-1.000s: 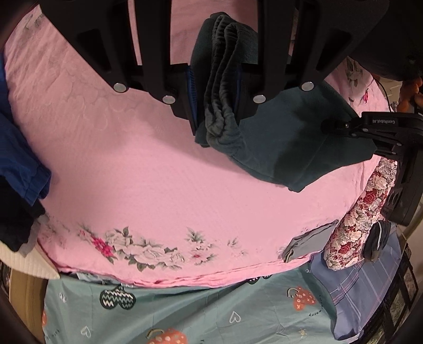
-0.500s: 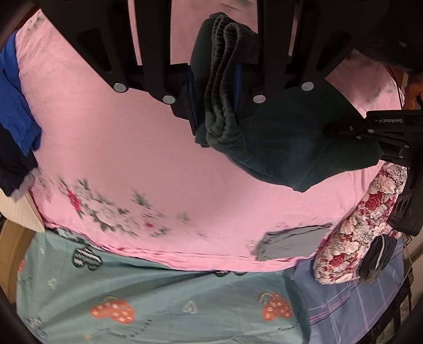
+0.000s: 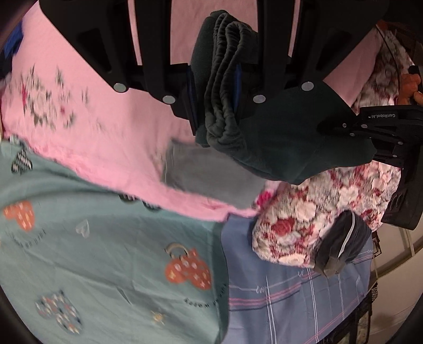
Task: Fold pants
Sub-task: 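Lift the folded pants with the right gripper and carry them toward the pillow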
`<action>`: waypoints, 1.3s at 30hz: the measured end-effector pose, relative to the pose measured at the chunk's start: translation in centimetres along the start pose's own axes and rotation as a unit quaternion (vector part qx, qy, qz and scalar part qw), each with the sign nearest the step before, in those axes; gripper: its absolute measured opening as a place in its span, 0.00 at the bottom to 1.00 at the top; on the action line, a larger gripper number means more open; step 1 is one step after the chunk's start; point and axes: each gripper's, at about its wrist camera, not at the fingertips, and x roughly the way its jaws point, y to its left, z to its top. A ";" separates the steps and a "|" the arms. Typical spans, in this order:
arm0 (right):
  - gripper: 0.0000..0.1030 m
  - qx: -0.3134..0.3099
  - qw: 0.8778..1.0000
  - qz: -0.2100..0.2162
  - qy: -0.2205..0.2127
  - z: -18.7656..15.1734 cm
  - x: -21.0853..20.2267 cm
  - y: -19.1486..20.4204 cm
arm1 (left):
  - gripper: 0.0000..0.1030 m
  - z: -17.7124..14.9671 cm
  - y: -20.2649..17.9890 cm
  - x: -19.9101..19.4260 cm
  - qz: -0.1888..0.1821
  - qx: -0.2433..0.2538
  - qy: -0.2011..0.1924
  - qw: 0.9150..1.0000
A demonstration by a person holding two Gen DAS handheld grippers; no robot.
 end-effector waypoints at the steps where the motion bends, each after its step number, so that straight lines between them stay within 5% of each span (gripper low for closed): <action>1: 0.22 -0.002 1.000 0.000 -0.002 1.4 0.8 -0.4 | 0.15 1.6 0.7 0.1 0.002 0.003 -0.013 1.000; 10: 0.22 0.011 1.000 0.008 0.026 10.5 11.6 -5.2 | 0.15 10.7 5.4 6.3 0.009 -0.007 -0.050 0.999; 18: 0.22 0.064 0.990 0.026 0.122 7.6 24.3 -9.8 | 0.17 11.3 9.6 16.1 0.002 -0.036 -0.013 0.999; 21: 0.25 0.085 0.987 0.024 0.137 5.6 27.0 -11.1 | 0.35 9.6 10.4 18.4 0.013 -0.037 0.000 0.999; 23: 0.32 0.095 0.986 0.037 0.129 4.9 27.5 -11.6 | 0.66 8.5 11.3 18.5 0.033 -0.050 -0.010 0.998; 25: 0.37 0.098 0.985 0.058 0.132 5.0 27.3 -12.0 | 0.72 8.0 12.1 18.0 0.047 -0.064 -0.007 0.997; 29: 0.39 0.095 0.985 0.056 0.135 6.3 24.7 -12.4 | 0.71 8.0 12.5 14.8 0.067 -0.078 -0.024 0.994; 32: 0.39 0.085 0.992 0.042 0.078 7.1 20.7 -11.5 | 0.71 9.2 10.8 11.8 0.081 -0.057 -0.071 0.993; 36: 0.39 0.062 0.995 0.067 0.026 8.0 19.1 -8.9 | 0.71 11.6 8.1 11.6 0.040 -0.041 -0.117 0.991; 39: 0.28 0.087 0.988 0.113 0.050 7.9 21.7 -9.1 | 0.70 12.1 8.1 15.0 0.015 -0.068 -0.099 0.993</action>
